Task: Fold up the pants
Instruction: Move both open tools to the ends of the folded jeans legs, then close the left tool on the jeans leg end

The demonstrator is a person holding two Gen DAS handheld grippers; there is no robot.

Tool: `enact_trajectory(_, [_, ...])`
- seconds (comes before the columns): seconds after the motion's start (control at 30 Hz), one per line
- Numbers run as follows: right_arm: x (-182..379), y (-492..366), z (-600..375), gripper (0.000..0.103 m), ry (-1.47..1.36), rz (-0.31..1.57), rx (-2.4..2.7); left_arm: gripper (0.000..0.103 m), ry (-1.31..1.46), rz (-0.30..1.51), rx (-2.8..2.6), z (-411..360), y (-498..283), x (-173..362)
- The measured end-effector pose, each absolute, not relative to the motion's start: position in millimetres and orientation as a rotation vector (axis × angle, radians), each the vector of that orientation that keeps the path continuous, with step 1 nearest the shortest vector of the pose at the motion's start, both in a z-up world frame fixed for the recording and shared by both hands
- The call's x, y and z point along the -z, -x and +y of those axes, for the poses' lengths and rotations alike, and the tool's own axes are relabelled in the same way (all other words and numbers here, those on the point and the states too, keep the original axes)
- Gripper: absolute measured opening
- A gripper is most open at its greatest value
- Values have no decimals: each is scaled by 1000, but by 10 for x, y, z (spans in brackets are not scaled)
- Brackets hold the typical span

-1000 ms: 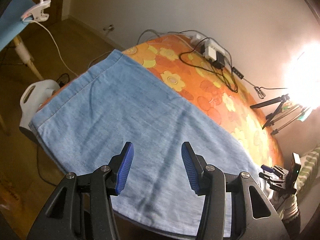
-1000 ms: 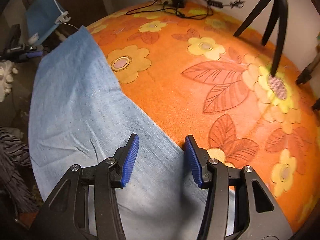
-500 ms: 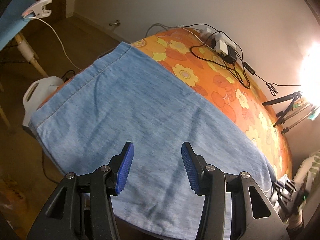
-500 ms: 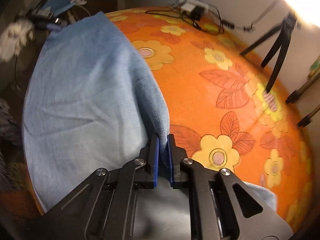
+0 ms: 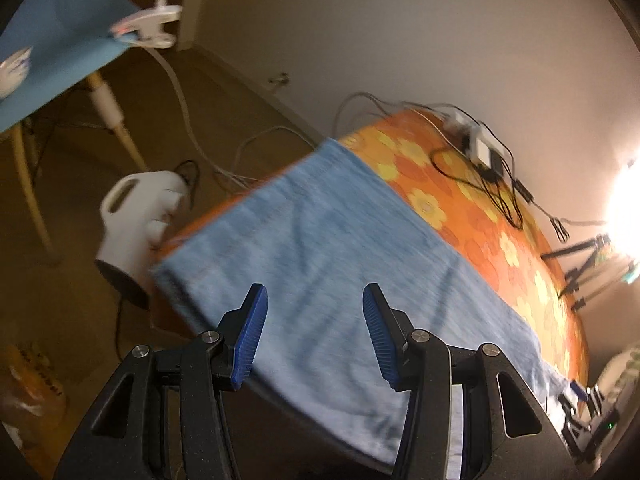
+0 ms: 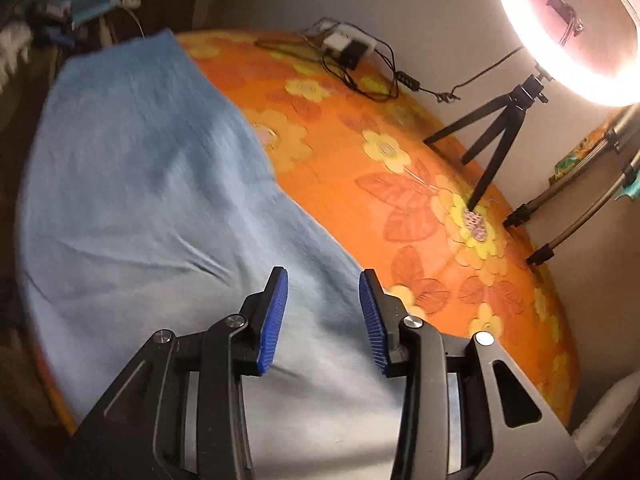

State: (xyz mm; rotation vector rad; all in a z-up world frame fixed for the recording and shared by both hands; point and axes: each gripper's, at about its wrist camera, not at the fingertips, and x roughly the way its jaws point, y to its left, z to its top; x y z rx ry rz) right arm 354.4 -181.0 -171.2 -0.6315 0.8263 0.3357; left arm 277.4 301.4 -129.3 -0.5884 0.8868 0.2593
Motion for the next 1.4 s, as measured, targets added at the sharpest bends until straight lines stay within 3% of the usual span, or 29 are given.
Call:
enact_trajectory(0.23, [1587, -3362, -1342, 39, 479, 850, -464, 49, 672, 901, -298, 3503, -2602, 1513])
enact_trajectory(0.5, [1573, -3279, -612, 39, 290, 859, -644, 58, 898, 863, -268, 3897, -2483, 1759])
enact_trajectory(0.73, [1994, -3110, 342, 39, 338, 894, -786, 58, 955, 932, -240, 3921, -2566, 2038])
enact_trajectory(1.03, [2150, -3102, 745, 39, 338, 917, -818, 58, 954, 923, -230, 3901, -2616, 2090])
enact_trajectory(1.17, [2120, -3188, 738, 39, 305, 917, -802, 55, 933, 879, -218, 3885, -2591, 1974])
enact_trajectory(1.4, [2095, -3362, 687, 39, 239, 921, -774, 36, 912, 825, -177, 3847, -2596, 1847])
